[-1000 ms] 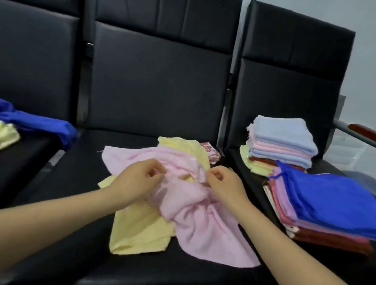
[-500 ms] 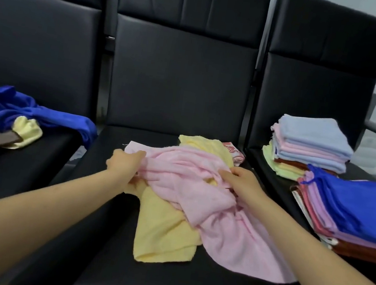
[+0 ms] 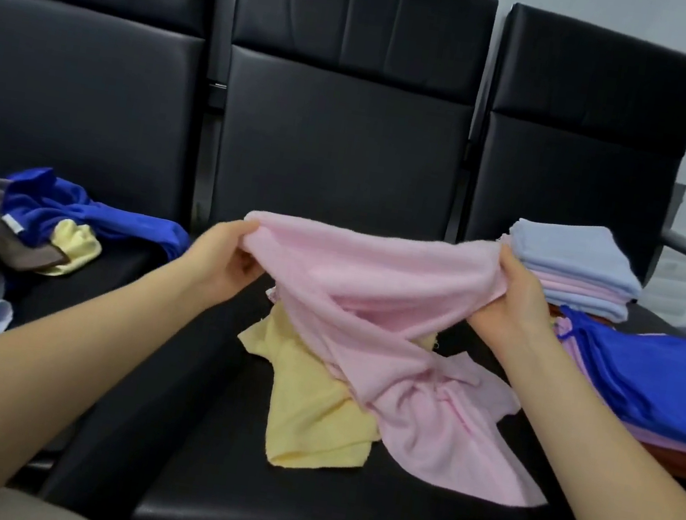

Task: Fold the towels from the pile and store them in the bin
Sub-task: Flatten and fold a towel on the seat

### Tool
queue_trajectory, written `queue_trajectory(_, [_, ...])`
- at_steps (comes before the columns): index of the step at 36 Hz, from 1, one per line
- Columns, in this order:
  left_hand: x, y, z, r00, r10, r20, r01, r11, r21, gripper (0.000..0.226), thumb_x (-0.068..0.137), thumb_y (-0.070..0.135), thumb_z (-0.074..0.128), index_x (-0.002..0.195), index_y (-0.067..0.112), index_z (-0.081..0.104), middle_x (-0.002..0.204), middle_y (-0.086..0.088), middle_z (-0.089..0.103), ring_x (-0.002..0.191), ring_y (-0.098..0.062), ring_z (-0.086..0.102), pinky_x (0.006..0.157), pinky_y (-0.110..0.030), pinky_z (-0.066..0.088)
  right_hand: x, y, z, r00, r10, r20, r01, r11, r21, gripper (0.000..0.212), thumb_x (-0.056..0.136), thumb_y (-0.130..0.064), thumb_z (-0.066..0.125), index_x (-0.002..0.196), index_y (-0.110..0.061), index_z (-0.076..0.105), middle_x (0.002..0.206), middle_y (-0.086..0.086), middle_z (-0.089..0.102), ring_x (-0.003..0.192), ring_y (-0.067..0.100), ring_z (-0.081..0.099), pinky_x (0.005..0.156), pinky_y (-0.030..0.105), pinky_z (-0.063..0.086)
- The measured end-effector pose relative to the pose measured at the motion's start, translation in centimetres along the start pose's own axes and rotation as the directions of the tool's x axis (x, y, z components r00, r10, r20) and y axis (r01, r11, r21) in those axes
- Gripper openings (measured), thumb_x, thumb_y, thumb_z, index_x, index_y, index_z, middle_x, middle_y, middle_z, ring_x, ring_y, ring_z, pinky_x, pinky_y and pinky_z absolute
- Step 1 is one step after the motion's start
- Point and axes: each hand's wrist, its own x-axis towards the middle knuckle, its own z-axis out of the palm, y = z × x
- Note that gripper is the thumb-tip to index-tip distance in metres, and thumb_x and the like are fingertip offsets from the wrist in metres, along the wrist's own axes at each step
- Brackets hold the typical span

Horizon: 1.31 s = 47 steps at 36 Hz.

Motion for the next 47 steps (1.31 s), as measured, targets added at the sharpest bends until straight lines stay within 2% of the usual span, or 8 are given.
queue_trajectory(7, [-3.1, 1.8, -1.2, 0.973, -0.057, 0.223, 0.072, 0.996, -0.058, 0.022, 0.089, 0.011, 0.032, 0.076, 0.01, 0.049, 0.07, -0.002, 0.056, 0.059, -0.015, 0.06, 0.065, -0.029, 0.043, -0.6, -0.1, -0.2, 1.0, -0.021, -0.019, 0.019, 0.991, -0.131, 0.029, 0.099, -0.03, 0.053, 0.11, -0.005, 0.064, 0.117, 0.01, 0.068, 0.11, 0.026, 0.063, 0.091, 0.039, 0.051])
queue_trajectory(13, [-3.5, -1.4, -2.7, 0.885, -0.402, 0.236, 0.315, 0.889, 0.331, 0.04, 0.092, 0.04, 0.05, 0.073, 0.009, 0.066, 0.079, -0.008, 0.068, 0.072, -0.018, 0.069, 0.066, -0.031, 0.054, 1.2, 3.0, -1.6, 0.983, 0.163, -0.084, -0.182, 0.927, -0.329, 0.026, 0.105, -0.019, 0.039, 0.088, -0.007, 0.054, 0.087, 0.01, 0.054, 0.086, 0.02, 0.054, 0.078, 0.025, 0.044])
queue_trajectory(16, [-3.4, -3.1, -3.6, 0.889, -0.445, 0.105, 0.321, 0.771, 0.55, 0.035, 0.09, 0.035, 0.065, 0.11, 0.007, 0.07, 0.103, -0.008, 0.074, 0.091, -0.02, 0.069, 0.078, -0.031, 0.056, 1.8, 4.3, -3.3, 0.975, 0.189, -0.114, -0.221, 0.84, -0.496, 0.027, 0.102, -0.02, 0.047, 0.109, 0.001, 0.06, 0.107, 0.019, 0.059, 0.099, 0.025, 0.057, 0.09, 0.034, 0.047])
queue_trajectory(20, [-2.9, -4.2, -3.8, 0.951, -0.308, 0.004, 0.152, 0.48, 0.864, 0.017, 0.087, 0.033, 0.062, 0.082, 0.017, 0.058, 0.061, 0.0, 0.049, 0.043, -0.01, 0.039, 0.042, -0.021, 0.027, 1.3, 4.8, -4.8, 1.0, 0.013, -0.016, -0.02, 0.482, -0.876, 0.032, 0.098, -0.022, 0.055, 0.074, -0.004, 0.064, 0.065, 0.01, 0.054, 0.06, 0.017, 0.047, 0.045, 0.02, 0.036])
queue_trajectory(23, [-2.3, -4.6, -3.7, 0.975, -0.223, 0.017, 0.115, 0.569, 0.814, 0.015, 0.091, 0.027, 0.057, 0.081, 0.016, 0.057, 0.068, -0.004, 0.052, 0.053, -0.014, 0.043, 0.046, -0.022, 0.031, 1.2, 5.0, -5.3, 0.995, -0.011, 0.095, 0.091, 0.409, -0.908, 0.031, 0.098, -0.021, 0.056, 0.071, -0.008, 0.063, 0.058, 0.002, 0.054, 0.058, 0.015, 0.046, 0.045, 0.018, 0.036])
queue_trajectory(32, [0.8, -1.7, -3.1, 0.996, -0.023, -0.082, 0.044, 0.964, 0.263, 0.025, 0.097, 0.021, 0.05, 0.114, 0.006, 0.063, 0.105, -0.007, 0.069, 0.092, -0.021, 0.065, 0.075, -0.031, 0.051, 5.3, 3.1, -2.4, 1.0, -0.02, -0.024, 0.006, 0.879, -0.477, 0.025, 0.1, -0.018, 0.052, 0.076, -0.018, 0.057, 0.068, 0.0, 0.059, 0.06, 0.006, 0.057, 0.063, 0.02, 0.044])
queue_trajectory(41, [6.0, 1.9, -3.3, 0.935, 0.286, -0.212, -0.215, 0.928, 0.303, 0.042, 0.096, 0.011, 0.051, 0.135, 0.026, 0.054, 0.123, 0.007, 0.06, 0.106, -0.018, 0.06, 0.086, -0.033, 0.052, 12.2, 1.9, 3.3, 0.995, -0.097, -0.016, 0.085, 0.928, -0.362, 0.035, 0.102, -0.006, 0.04, 0.092, -0.018, 0.071, 0.08, 0.006, 0.067, 0.067, 0.008, 0.066, 0.055, 0.021, 0.052])
queue_trajectory(47, [8.3, -2.1, -6.2, 0.966, 0.082, -0.244, 0.058, 0.852, 0.52, 0.073, 0.092, 0.018, 0.06, 0.153, 0.018, 0.019, 0.149, -0.004, 0.039, 0.128, -0.029, 0.047, 0.105, -0.04, 0.042, 11.6, 6.2, 2.2, 1.0, 0.018, 0.022, 0.009, 0.506, -0.862, 0.058, 0.096, -0.02, 0.056, 0.149, -0.015, 0.031, 0.115, 0.005, 0.062, 0.098, 0.021, 0.058, 0.077, 0.024, 0.052])
